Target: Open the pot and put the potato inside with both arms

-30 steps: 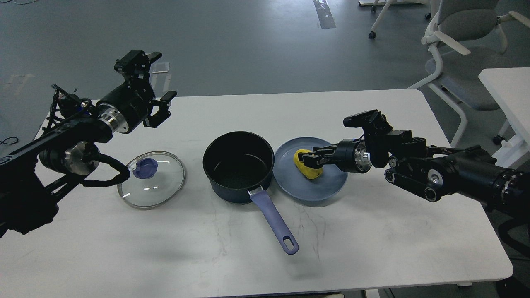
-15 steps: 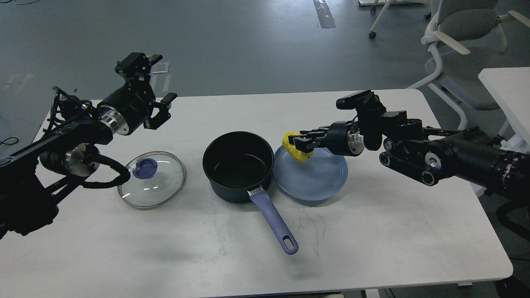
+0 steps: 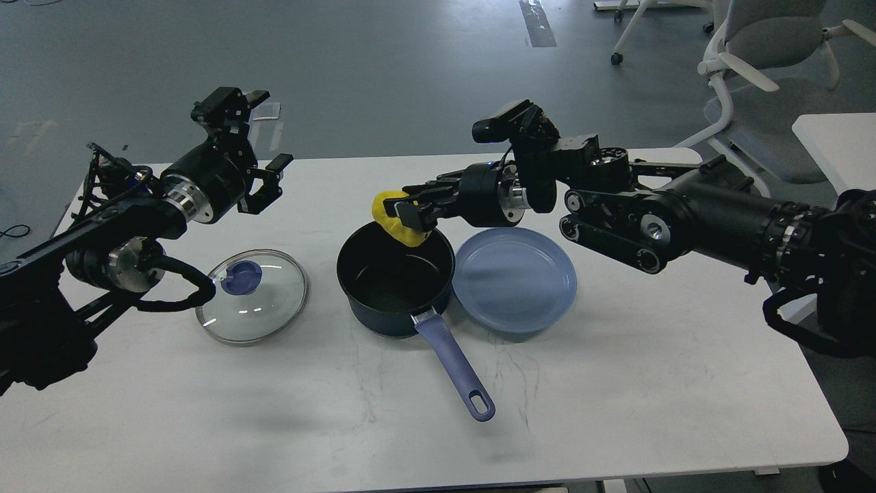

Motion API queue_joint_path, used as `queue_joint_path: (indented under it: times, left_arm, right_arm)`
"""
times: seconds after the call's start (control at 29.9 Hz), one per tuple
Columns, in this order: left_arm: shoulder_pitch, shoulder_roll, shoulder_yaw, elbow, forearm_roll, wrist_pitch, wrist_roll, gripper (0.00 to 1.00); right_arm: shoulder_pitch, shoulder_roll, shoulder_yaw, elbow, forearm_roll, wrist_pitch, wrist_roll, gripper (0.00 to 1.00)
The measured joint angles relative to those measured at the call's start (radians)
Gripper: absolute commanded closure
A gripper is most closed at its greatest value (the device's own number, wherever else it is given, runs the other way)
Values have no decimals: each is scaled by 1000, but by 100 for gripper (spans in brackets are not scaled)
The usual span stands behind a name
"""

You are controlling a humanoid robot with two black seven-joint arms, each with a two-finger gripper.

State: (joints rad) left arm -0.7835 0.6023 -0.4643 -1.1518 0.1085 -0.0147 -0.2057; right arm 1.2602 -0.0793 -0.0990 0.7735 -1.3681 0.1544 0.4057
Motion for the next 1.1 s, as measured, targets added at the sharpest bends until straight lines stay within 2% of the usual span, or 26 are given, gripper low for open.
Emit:
queue_joint_path:
  times: [0.03,0.07,0.4,0.53,0.64,0.8,0.97,1.1]
  left_arm:
    - [0,1,0,0,0,0,0,2]
    - [0,1,0,0,-1,0,0,2]
    - [-1,14,-14,-2,-3,-4,0,2]
    - [6,18,-29,-2,-7,-13,0,2]
    - [34,18,-64,-5,-11,-31,4,2]
    - [95,16,-136,-12,-16,-134,9,2]
    - [139,14,-164,-13,-16,-154,10,2]
    - [158,11,-181,-13,-18,-155,4,2]
  right_arm:
    - [-8,24,-1,-23,0,-2,0,1]
    - [-15,43,-2,-39,1,-3,0,0]
    - [-70,64,58,-72,72,-17,-22,0]
    - [-81,38,194,-69,309,-22,-23,0]
    - [-104,7,318,-61,606,-12,-31,0]
    - [-190,-50,515,-58,1078,-7,-62,0]
    - [-359,-63,738,-7,1196,3,-158,0]
    - [-436,-84,801,36,1206,1,-176,0]
